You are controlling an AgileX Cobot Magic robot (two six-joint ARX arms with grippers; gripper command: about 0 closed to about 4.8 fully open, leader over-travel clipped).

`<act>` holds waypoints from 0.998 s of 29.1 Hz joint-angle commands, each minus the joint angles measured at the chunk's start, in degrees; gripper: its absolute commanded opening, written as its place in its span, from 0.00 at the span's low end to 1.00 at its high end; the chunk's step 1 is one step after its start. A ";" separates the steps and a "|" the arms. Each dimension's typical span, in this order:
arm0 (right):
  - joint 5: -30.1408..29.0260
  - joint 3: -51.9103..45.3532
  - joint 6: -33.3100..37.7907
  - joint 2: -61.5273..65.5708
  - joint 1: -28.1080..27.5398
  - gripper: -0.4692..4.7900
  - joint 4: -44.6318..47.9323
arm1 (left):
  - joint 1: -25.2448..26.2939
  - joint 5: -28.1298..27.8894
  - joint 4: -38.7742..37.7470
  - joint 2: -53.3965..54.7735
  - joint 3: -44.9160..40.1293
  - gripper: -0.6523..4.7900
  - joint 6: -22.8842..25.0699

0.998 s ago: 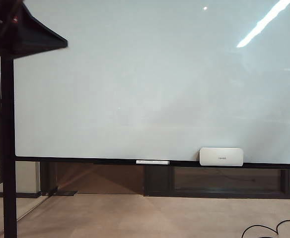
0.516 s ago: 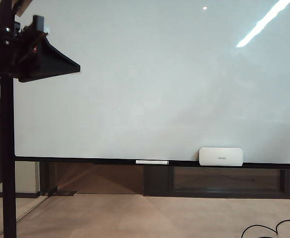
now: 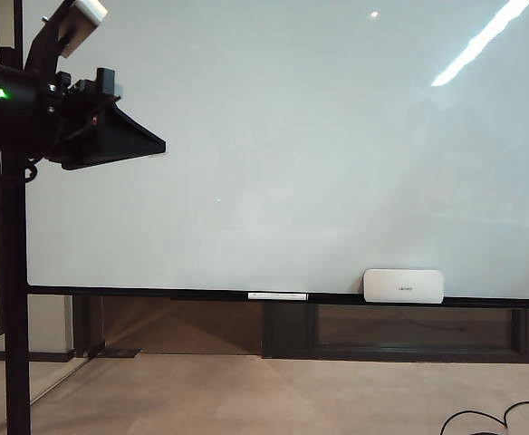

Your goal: Reach to the right to find the marker pen, pick it up, and write the number 16 on the whiteboard.

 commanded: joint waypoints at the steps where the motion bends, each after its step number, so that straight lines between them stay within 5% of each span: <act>1: 0.83 0.48 1.36 -0.39 -0.09 0.09 -0.42 | -0.13 -2.36 3.08 1.18 0.26 0.11 0.20; 10: -9.49 6.71 1.33 7.23 -0.83 0.11 4.46 | -1.77 -6.05 2.97 2.54 0.20 0.11 1.73; 18: -6.10 10.38 0.24 13.35 -1.62 0.29 5.86 | -3.26 -8.11 2.51 3.02 0.15 0.11 0.83; 20: -6.23 10.40 0.28 13.79 -1.64 0.24 5.66 | -3.63 -8.66 2.54 3.15 0.15 0.11 0.87; 22: -6.34 10.45 -0.26 14.21 -1.79 0.08 6.43 | -3.83 -8.81 2.51 3.28 0.15 0.11 0.81; 29: -19.39 21.70 4.42 22.43 -4.72 0.09 6.43 | -4.07 -8.94 2.47 3.69 0.15 0.11 1.14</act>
